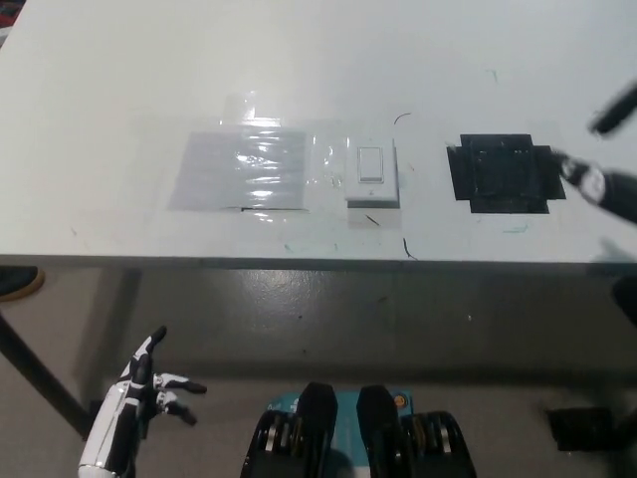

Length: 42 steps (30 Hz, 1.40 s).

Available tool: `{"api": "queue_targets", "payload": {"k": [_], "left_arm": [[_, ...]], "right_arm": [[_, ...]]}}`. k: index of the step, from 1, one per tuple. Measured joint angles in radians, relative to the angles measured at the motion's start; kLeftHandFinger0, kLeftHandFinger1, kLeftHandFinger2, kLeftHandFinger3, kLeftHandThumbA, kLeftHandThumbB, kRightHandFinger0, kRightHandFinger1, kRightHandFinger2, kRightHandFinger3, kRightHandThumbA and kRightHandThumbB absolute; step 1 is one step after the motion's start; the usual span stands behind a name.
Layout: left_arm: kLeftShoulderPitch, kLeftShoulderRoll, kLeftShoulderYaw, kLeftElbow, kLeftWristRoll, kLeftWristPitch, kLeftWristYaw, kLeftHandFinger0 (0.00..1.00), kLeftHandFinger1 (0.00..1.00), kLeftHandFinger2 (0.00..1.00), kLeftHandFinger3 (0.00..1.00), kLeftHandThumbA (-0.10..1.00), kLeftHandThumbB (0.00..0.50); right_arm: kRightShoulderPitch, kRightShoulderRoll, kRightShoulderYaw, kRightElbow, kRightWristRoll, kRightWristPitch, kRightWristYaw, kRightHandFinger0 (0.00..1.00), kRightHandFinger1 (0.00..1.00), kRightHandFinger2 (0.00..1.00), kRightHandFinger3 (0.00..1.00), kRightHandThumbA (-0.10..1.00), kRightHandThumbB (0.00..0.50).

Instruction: A white switch is kept at the centre of the table close to the robot and the robot uses its right hand to press it to turn it on

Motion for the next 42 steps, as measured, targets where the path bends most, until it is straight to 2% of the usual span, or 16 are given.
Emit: {"api": "queue_targets", "payload": {"k": [2, 3, 4, 5, 6, 7, 12, 15, 24, 33, 35, 36, 38, 39, 41, 42], "left_arm": [[-0.001, 0.000, -0.001, 0.005, 0.000, 0.000, 0.000, 0.40, 0.39, 0.56, 1.00, 1.00, 0.017], [-0.002, 0.001, -0.001, 0.008, 0.000, -0.001, 0.000, 0.58, 0.62, 0.78, 1.00, 1.00, 0.015], [-0.002, 0.001, -0.001, 0.012, 0.000, -0.003, 0.000, 0.71, 0.78, 0.94, 1.00, 1.00, 0.008], [-0.003, 0.001, -0.001, 0.018, 0.000, -0.005, 0.000, 0.85, 0.92, 1.00, 1.00, 1.00, 0.016], [-0.005, 0.002, -0.001, 0.027, 0.000, -0.008, 0.000, 0.95, 1.00, 1.00, 1.00, 1.00, 0.046], [-0.005, 0.002, -0.001, 0.033, 0.000, -0.009, 0.000, 1.00, 1.00, 1.00, 1.00, 1.00, 0.050], [-0.011, 0.002, -0.002, 0.059, -0.001, -0.015, -0.002, 1.00, 1.00, 1.00, 1.00, 1.00, 0.000], [-0.014, 0.005, -0.007, 0.070, 0.000, -0.015, -0.009, 1.00, 1.00, 1.00, 1.00, 1.00, 0.000], [-0.016, 0.010, -0.026, 0.076, 0.011, -0.022, -0.023, 1.00, 1.00, 1.00, 1.00, 1.00, 0.038], [-0.010, 0.010, -0.035, 0.075, 0.018, -0.022, -0.031, 1.00, 1.00, 1.00, 1.00, 1.00, 0.025], [-0.010, 0.011, -0.037, 0.075, 0.020, -0.022, -0.035, 1.00, 1.00, 1.00, 1.00, 1.00, 0.007], [-0.010, 0.011, -0.038, 0.074, 0.021, -0.022, -0.035, 1.00, 1.00, 1.00, 1.00, 1.00, 0.007], [-0.011, 0.014, -0.040, 0.074, 0.024, -0.022, -0.036, 1.00, 1.00, 1.00, 1.00, 1.00, 0.012], [-0.011, 0.015, -0.040, 0.074, 0.026, -0.022, -0.036, 1.00, 1.00, 1.00, 1.00, 1.00, 0.013], [-0.011, 0.017, -0.040, 0.074, 0.028, -0.022, -0.036, 1.00, 1.00, 1.00, 1.00, 1.00, 0.003], [-0.011, 0.019, -0.041, 0.074, 0.029, -0.022, -0.036, 1.00, 1.00, 1.00, 1.00, 1.00, 0.001]], "right_arm": [[-0.063, -0.022, 0.029, 0.026, -0.009, 0.029, 0.028, 0.46, 0.44, 0.35, 1.00, 1.00, 0.338], [-0.118, -0.038, 0.057, 0.060, -0.015, 0.052, 0.055, 0.66, 0.68, 0.55, 1.00, 1.00, 0.324], [-0.157, -0.046, 0.080, 0.089, -0.018, 0.068, 0.076, 0.60, 0.65, 0.50, 1.00, 1.00, 0.319], [-0.190, -0.054, 0.102, 0.118, -0.020, 0.082, 0.093, 0.65, 0.63, 0.46, 1.00, 1.00, 0.331], [-0.228, -0.061, 0.126, 0.156, -0.021, 0.095, 0.114, 0.95, 0.99, 0.89, 1.00, 1.00, 0.318], [-0.258, -0.065, 0.145, 0.181, -0.023, 0.104, 0.130, 1.00, 1.00, 1.00, 1.00, 1.00, 0.301], [-0.434, -0.073, 0.278, 0.405, -0.038, 0.152, 0.239, 1.00, 1.00, 1.00, 1.00, 1.00, 0.280], [-0.530, -0.071, 0.374, 0.544, -0.061, 0.177, 0.303, 1.00, 1.00, 1.00, 1.00, 1.00, 0.344], [-0.703, -0.013, 0.637, 0.814, -0.161, 0.251, 0.460, 1.00, 1.00, 1.00, 1.00, 1.00, 0.342], [-0.719, 0.047, 0.718, 0.970, -0.211, 0.255, 0.515, 1.00, 1.00, 1.00, 1.00, 1.00, 0.264], [-0.717, 0.051, 0.716, 0.987, -0.218, 0.245, 0.506, 0.20, 0.17, 0.33, 1.00, 1.00, 0.240], [-0.714, 0.051, 0.714, 0.988, -0.220, 0.242, 0.501, 0.01, 0.01, 0.08, 1.00, 1.00, 0.231], [-0.707, 0.051, 0.706, 0.997, -0.229, 0.233, 0.483, 0.00, 0.00, 0.00, 1.00, 1.00, 0.203], [-0.706, 0.051, 0.702, 1.003, -0.231, 0.231, 0.478, 0.12, 0.21, 0.28, 1.00, 1.00, 0.157], [-0.705, 0.050, 0.697, 1.014, -0.235, 0.227, 0.471, 0.25, 0.34, 0.42, 0.91, 1.00, 0.133], [-0.705, 0.049, 0.696, 1.018, -0.238, 0.224, 0.468, 0.45, 0.54, 0.63, 0.88, 1.00, 0.125]]}}
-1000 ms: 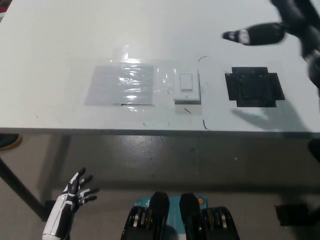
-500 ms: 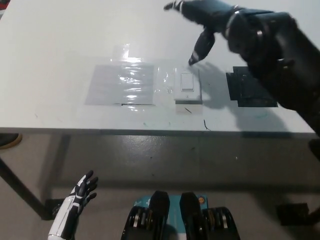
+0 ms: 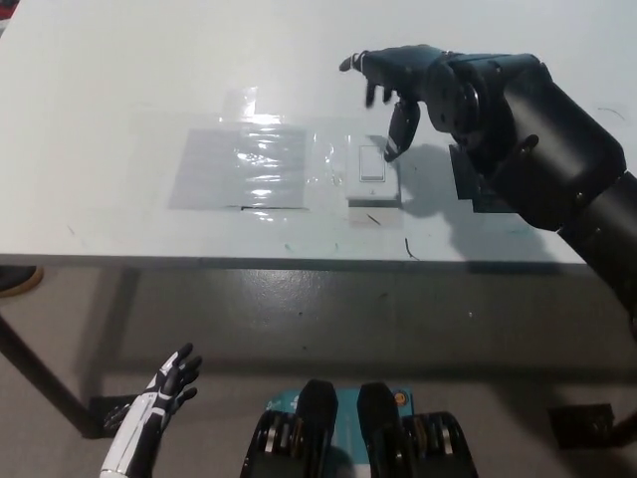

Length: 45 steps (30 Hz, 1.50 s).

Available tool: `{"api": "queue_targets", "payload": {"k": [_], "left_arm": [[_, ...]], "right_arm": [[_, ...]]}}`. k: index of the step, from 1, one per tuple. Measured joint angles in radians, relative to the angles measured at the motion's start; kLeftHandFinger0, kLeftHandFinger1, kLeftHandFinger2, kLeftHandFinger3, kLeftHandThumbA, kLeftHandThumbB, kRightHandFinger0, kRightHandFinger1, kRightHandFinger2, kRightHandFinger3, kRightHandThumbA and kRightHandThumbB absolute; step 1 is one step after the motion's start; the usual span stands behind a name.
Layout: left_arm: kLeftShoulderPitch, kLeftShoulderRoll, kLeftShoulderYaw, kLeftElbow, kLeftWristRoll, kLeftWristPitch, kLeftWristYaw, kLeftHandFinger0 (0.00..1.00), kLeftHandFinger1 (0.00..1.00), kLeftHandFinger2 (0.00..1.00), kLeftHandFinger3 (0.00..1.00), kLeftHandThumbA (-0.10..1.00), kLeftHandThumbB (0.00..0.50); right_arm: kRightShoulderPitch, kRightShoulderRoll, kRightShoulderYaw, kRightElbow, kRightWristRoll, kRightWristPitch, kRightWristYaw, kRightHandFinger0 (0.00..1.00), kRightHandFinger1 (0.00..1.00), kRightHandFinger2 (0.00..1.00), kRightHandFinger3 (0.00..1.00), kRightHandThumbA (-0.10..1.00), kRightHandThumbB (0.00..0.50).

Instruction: A white switch is kept at the centre of the table close to the robot and the robot uses its right hand to press it to turn it on

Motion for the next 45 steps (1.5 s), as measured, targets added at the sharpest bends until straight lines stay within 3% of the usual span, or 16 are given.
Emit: {"api": "queue_targets", "payload": {"k": [1, 2, 4, 5, 14, 20, 27, 30, 32, 43, 45], "left_arm": [[0.000, 0.001, 0.000, 0.000, 0.001, 0.000, 0.000, 1.00, 1.00, 1.00, 1.00, 1.00, 0.000], [0.000, 0.001, 0.000, 0.000, 0.002, 0.000, 0.000, 1.00, 1.00, 1.00, 1.00, 1.00, 0.007], [0.000, 0.001, -0.001, 0.000, 0.004, 0.000, 0.000, 1.00, 1.00, 1.00, 1.00, 1.00, 0.012], [-0.001, 0.001, -0.001, 0.000, 0.004, 0.000, 0.000, 1.00, 1.00, 1.00, 1.00, 1.00, 0.017], [-0.002, 0.001, -0.004, 0.000, 0.007, 0.000, 0.000, 1.00, 1.00, 1.00, 1.00, 1.00, 0.020], [-0.006, 0.003, -0.009, 0.000, 0.019, 0.000, 0.000, 1.00, 1.00, 1.00, 1.00, 1.00, 0.048], [-0.011, 0.006, -0.009, -0.002, 0.025, 0.000, 0.000, 1.00, 1.00, 1.00, 1.00, 1.00, 0.011], [-0.011, 0.006, -0.008, -0.002, 0.024, 0.001, 0.000, 1.00, 1.00, 1.00, 1.00, 1.00, 0.001], [-0.011, 0.006, -0.008, -0.002, 0.024, 0.001, 0.000, 1.00, 1.00, 1.00, 1.00, 1.00, 0.000], [-0.014, 0.009, -0.009, -0.003, 0.028, 0.002, 0.001, 1.00, 1.00, 1.00, 1.00, 1.00, 0.016], [-0.016, 0.009, -0.009, -0.003, 0.029, 0.002, 0.000, 1.00, 1.00, 1.00, 1.00, 1.00, 0.009]], "right_arm": [[0.000, 0.000, 0.000, 0.004, -0.003, -0.003, -0.001, 0.53, 0.62, 0.71, 0.87, 1.00, 0.122], [0.000, -0.001, 0.000, 0.007, -0.006, -0.006, -0.001, 0.84, 0.97, 1.00, 1.00, 1.00, 0.126], [-0.001, -0.001, -0.001, 0.014, -0.013, -0.015, -0.001, 0.99, 1.00, 1.00, 1.00, 1.00, 0.133], [-0.001, -0.001, -0.003, 0.016, -0.014, -0.017, -0.001, 1.00, 1.00, 1.00, 1.00, 1.00, 0.136], [-0.007, -0.003, 0.008, 0.023, -0.036, -0.020, 0.018, 1.00, 1.00, 1.00, 1.00, 1.00, 0.233], [-0.007, -0.002, 0.066, 0.039, -0.070, -0.020, 0.067, 1.00, 1.00, 1.00, 1.00, 1.00, 0.181], [-0.006, -0.010, 0.078, 0.042, -0.076, -0.037, 0.120, 1.00, 1.00, 1.00, 1.00, 1.00, 0.219], [-0.006, -0.015, 0.083, 0.050, -0.081, -0.045, 0.136, 0.88, 0.93, 0.95, 1.00, 1.00, 0.235], [-0.004, -0.017, 0.091, 0.059, -0.086, -0.050, 0.146, 1.00, 1.00, 1.00, 1.00, 1.00, 0.221], [0.027, -0.045, 0.114, 0.020, -0.108, -0.068, 0.196, 1.00, 1.00, 1.00, 1.00, 1.00, 0.222], [0.028, -0.046, 0.117, 0.013, -0.110, -0.072, 0.204, 0.93, 1.00, 1.00, 1.00, 1.00, 0.222]]}}
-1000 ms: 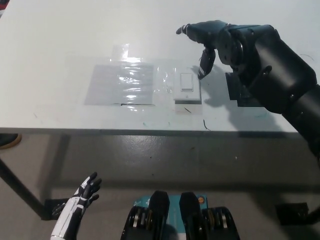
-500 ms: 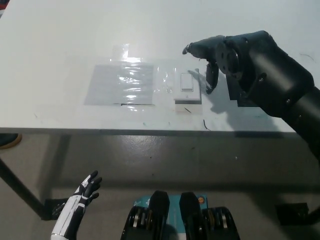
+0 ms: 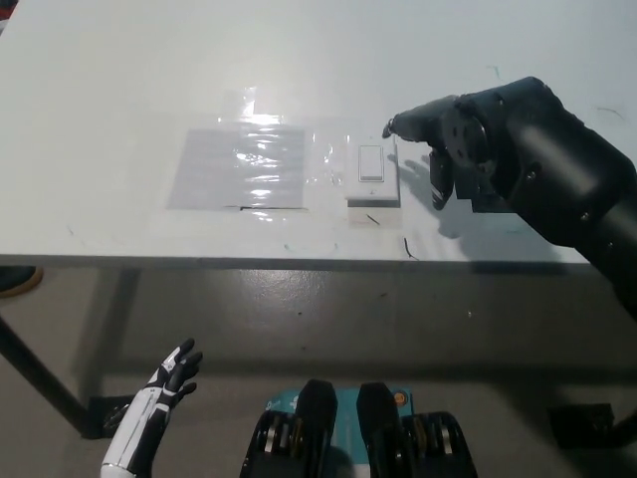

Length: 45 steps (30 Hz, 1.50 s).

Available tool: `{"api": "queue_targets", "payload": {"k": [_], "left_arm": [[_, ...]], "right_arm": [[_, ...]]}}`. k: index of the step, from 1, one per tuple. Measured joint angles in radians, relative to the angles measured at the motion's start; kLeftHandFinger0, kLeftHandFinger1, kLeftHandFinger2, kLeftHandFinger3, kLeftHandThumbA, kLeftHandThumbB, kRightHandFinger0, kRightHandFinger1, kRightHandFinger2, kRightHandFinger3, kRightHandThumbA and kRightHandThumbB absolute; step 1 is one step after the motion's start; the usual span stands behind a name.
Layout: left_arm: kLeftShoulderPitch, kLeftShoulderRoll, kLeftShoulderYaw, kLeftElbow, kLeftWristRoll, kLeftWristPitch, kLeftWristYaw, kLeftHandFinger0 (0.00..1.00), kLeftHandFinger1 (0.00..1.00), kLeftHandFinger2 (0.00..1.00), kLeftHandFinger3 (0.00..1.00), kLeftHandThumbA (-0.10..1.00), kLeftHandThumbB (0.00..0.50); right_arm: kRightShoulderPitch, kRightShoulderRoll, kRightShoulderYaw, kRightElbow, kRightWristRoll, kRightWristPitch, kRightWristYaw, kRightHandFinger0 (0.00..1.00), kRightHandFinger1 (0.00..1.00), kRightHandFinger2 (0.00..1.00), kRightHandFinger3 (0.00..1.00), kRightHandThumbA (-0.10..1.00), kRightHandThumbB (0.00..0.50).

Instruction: A white switch is kept at the centre of the table close to the robot and the robot uses its right hand to press it to turn it on

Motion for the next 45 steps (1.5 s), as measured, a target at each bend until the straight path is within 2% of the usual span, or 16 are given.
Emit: {"api": "queue_targets", "payload": {"k": [1, 6, 7, 8, 9, 10, 11, 12, 15, 17, 19, 22, 27, 39, 43, 45], "left_arm": [[-0.001, 0.000, 0.000, 0.000, 0.000, 0.000, 0.000, 1.00, 1.00, 1.00, 1.00, 1.00, 0.002], [-0.003, 0.000, 0.000, 0.000, -0.001, 0.000, 0.000, 1.00, 1.00, 1.00, 1.00, 1.00, 0.003], [-0.005, 0.000, 0.000, 0.000, 0.000, 0.000, 0.000, 1.00, 1.00, 1.00, 1.00, 1.00, 0.009], [-0.006, 0.000, 0.000, 0.000, 0.000, 0.000, 0.000, 1.00, 1.00, 1.00, 1.00, 1.00, 0.011], [-0.008, 0.000, 0.000, 0.000, 0.000, 0.000, 0.000, 1.00, 1.00, 1.00, 1.00, 1.00, 0.006], [-0.010, 0.001, 0.001, 0.000, 0.000, 0.000, 0.000, 1.00, 1.00, 1.00, 1.00, 1.00, 0.000], [-0.012, 0.001, 0.001, 0.000, 0.000, 0.000, 0.000, 1.00, 1.00, 1.00, 1.00, 1.00, 0.000], [-0.012, 0.001, 0.001, 0.000, 0.000, 0.000, 0.000, 1.00, 1.00, 1.00, 1.00, 1.00, 0.001], [-0.016, 0.002, 0.002, 0.000, -0.002, 0.000, 0.000, 1.00, 1.00, 1.00, 1.00, 1.00, 0.000], [-0.017, 0.002, 0.003, 0.000, -0.003, 0.001, 0.000, 1.00, 1.00, 1.00, 1.00, 1.00, 0.000], [-0.017, 0.003, 0.003, 0.000, -0.003, 0.001, 0.000, 1.00, 1.00, 1.00, 1.00, 1.00, 0.000], [-0.017, 0.003, 0.003, 0.000, -0.002, 0.001, 0.000, 1.00, 1.00, 1.00, 1.00, 1.00, 0.000], [-0.017, 0.008, 0.002, -0.001, -0.002, 0.001, 0.000, 1.00, 1.00, 1.00, 1.00, 1.00, 0.000], [-0.022, 0.012, 0.002, -0.001, -0.003, 0.001, 0.000, 1.00, 1.00, 1.00, 1.00, 1.00, 0.000], [-0.022, 0.012, 0.001, -0.001, -0.003, 0.001, 0.000, 1.00, 1.00, 1.00, 1.00, 1.00, 0.006], [-0.022, 0.012, 0.001, -0.001, -0.003, 0.001, 0.000, 1.00, 1.00, 1.00, 1.00, 1.00, 0.003]], "right_arm": [[0.001, 0.000, 0.001, -0.003, -0.001, -0.002, 0.003, 1.00, 1.00, 1.00, 1.00, 1.00, 0.219], [0.006, 0.002, 0.002, -0.007, -0.001, -0.015, 0.020, 1.00, 1.00, 1.00, 1.00, 1.00, 0.202], [0.007, 0.003, 0.002, -0.007, -0.001, -0.018, 0.022, 0.46, 0.39, 0.38, 0.82, 1.00, 0.225], [0.007, 0.003, 0.002, -0.007, -0.001, -0.021, 0.022, 0.19, 0.08, 0.22, 0.85, 1.00, 0.211], [0.007, 0.004, -0.001, -0.007, -0.001, -0.023, 0.024, 0.05, 0.02, 0.07, 0.79, 1.00, 0.202], [0.007, 0.005, -0.004, -0.007, 0.000, -0.024, 0.027, 0.09, 0.12, 0.18, 0.66, 1.00, 0.175], [0.007, 0.006, -0.011, -0.006, 0.004, -0.027, 0.033, 0.49, 0.59, 0.66, 0.76, 1.00, 0.164], [0.007, 0.006, -0.014, -0.006, 0.007, -0.028, 0.036, 0.80, 0.87, 0.91, 0.88, 1.00, 0.154], [0.007, 0.011, -0.033, -0.004, 0.018, -0.041, 0.045, 0.90, 0.98, 1.00, 1.00, 1.00, 0.136], [0.007, 0.014, -0.039, 0.001, 0.022, -0.051, 0.045, 0.99, 1.00, 1.00, 1.00, 1.00, 0.133], [0.007, 0.017, -0.039, 0.007, 0.021, -0.059, 0.045, 0.84, 0.89, 0.90, 0.93, 1.00, 0.137], [0.007, 0.024, -0.039, 0.019, 0.017, -0.067, 0.044, 0.94, 1.00, 1.00, 1.00, 1.00, 0.138], [0.008, 0.045, -0.038, 0.035, 0.009, -0.075, 0.043, 0.80, 0.88, 0.91, 0.97, 1.00, 0.126], [0.010, 0.072, -0.031, 0.067, 0.001, -0.079, 0.043, 0.99, 1.00, 1.00, 1.00, 1.00, 0.133], [0.010, 0.077, -0.028, 0.074, -0.004, -0.081, 0.041, 0.94, 1.00, 1.00, 1.00, 1.00, 0.136], [0.010, 0.080, -0.028, 0.081, -0.008, -0.082, 0.040, 0.98, 1.00, 1.00, 1.00, 1.00, 0.132]]}}
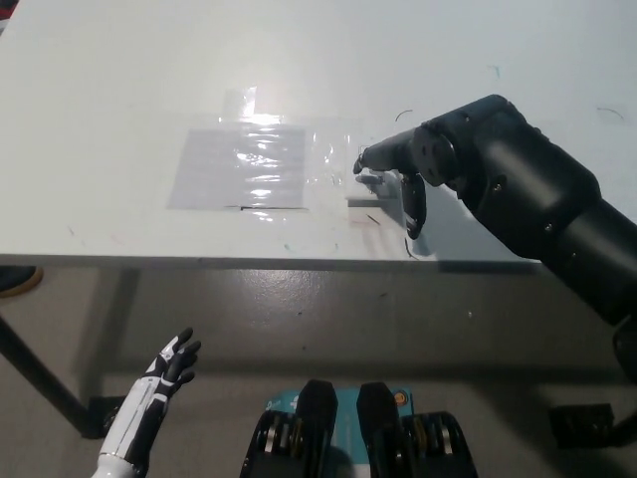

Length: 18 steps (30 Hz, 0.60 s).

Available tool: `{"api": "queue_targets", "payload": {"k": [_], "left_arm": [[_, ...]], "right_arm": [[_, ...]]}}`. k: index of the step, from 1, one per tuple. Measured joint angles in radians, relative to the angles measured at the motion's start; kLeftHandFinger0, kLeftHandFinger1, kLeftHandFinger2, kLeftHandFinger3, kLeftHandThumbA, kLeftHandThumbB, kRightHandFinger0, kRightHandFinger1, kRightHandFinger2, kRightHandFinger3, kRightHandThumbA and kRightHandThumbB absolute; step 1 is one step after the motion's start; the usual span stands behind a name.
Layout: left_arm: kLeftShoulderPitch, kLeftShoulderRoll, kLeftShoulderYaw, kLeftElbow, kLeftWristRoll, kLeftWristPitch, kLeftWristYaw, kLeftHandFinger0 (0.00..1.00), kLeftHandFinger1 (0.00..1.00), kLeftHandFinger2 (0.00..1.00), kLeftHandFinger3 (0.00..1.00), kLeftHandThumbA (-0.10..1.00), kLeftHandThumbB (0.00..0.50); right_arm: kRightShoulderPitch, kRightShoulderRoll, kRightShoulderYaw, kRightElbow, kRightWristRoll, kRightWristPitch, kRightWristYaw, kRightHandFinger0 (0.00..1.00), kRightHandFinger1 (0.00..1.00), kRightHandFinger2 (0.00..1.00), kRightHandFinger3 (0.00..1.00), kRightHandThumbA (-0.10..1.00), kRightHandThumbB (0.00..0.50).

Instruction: A white switch is kept at the centre of the table close to the robot and the robot uses its right hand to press it to turn it on

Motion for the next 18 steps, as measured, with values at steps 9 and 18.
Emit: {"api": "queue_targets", "payload": {"k": [9, 18], "left_arm": [[0.000, 0.000, 0.000, -0.003, -0.001, 0.002, 0.000, 1.00, 1.00, 1.00, 1.00, 1.00, 0.012], [-0.002, 0.001, -0.001, -0.004, 0.000, 0.003, 0.000, 1.00, 1.00, 1.00, 1.00, 1.00, 0.000]], "right_arm": [[-0.001, 0.007, -0.007, 0.022, -0.009, -0.017, -0.013, 0.98, 1.00, 1.00, 1.00, 1.00, 0.149], [0.001, 0.024, -0.008, 0.040, -0.010, -0.022, -0.021, 1.00, 1.00, 1.00, 1.00, 1.00, 0.148]]}}
